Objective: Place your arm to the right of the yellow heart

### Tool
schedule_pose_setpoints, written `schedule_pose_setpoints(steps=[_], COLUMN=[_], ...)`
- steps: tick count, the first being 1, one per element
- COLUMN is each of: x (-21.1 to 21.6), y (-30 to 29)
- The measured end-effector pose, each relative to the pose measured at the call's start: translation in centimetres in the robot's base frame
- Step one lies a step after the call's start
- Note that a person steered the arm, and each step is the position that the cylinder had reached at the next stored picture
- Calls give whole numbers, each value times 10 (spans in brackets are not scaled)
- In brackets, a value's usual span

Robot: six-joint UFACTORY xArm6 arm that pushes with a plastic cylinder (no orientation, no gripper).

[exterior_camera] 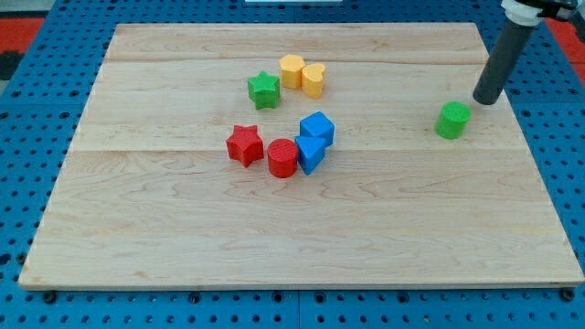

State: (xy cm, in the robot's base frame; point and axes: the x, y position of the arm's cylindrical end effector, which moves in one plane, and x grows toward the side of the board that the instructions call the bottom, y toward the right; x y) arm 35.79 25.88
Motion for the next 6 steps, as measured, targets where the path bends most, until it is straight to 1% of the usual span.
schedule_pose_setpoints(steps=[1,2,3,4,5,6], x=[-8,-31,-38,-39,-39,-26], y=[-2,-41,-91,-110,-111,-132])
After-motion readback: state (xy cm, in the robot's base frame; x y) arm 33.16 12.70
